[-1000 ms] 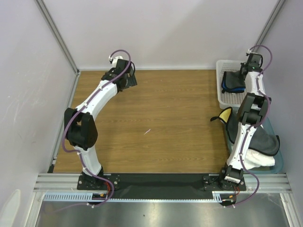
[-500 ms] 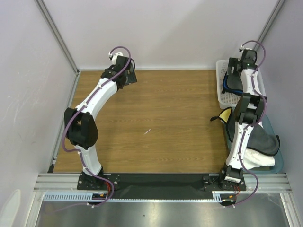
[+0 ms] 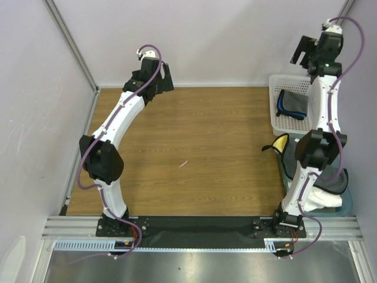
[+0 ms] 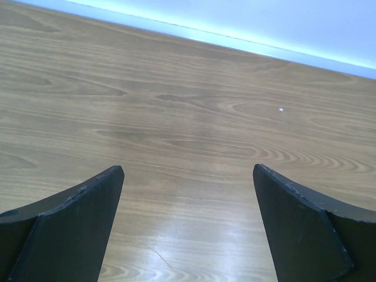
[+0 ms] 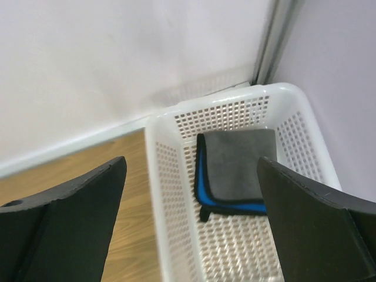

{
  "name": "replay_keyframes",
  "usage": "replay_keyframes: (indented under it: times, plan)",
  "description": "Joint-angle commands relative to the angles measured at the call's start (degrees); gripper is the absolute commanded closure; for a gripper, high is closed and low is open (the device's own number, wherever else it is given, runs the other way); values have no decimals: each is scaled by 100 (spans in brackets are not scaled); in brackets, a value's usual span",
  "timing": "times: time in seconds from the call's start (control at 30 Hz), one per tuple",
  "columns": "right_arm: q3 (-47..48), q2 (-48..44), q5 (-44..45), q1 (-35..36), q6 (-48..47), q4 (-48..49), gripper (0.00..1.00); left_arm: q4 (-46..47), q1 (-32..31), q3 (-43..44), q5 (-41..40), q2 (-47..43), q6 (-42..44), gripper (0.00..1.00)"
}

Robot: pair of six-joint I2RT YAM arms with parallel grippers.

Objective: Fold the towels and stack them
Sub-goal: Grab crumpled towel

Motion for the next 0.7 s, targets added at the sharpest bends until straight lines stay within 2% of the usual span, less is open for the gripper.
replay_keyframes:
  times: [0.0, 0.1, 0.13, 0.2, 0.27, 0.33, 0.4, 0.53, 0.67]
  plan:
    - [-363, -1033, 362, 72, 713, -622, 0, -268, -10, -42, 361, -536, -30, 2]
    - [-1916, -2026, 1406, 203, 652, -256, 0, 363, -36, -1174, 415, -992, -153, 2]
    - [-2790, -2272, 1966, 265, 704, -202, 0, 296, -36, -1318, 284, -1046, -458, 2]
    - [-3586, -2921, 2522, 466, 774, -219, 1, 120, -167, -1703, 335, -1186, -820, 3]
    - [-4664, -3345, 3164, 932, 705, -245, 0, 391, -474, -2248, 214, -1634, -831, 4]
    - [-5284, -4056, 3482, 1091, 739, -236, 0, 968, -1194, -3118, -155, -2133, -769, 2]
    - [-5995, -4549, 3274, 1285, 949, -289, 0, 1025, -1659, -3445, -210, -2294, -821, 0]
    - [-6753, -5463, 2431, 1153, 1503, -369, 2, 743, -1855, -3691, 255, -2452, -1471, 0]
    - [-7386, -5588, 2375, 1153, 1697, -298, 5, 805, -2057, -4254, 238, -2804, -1683, 0]
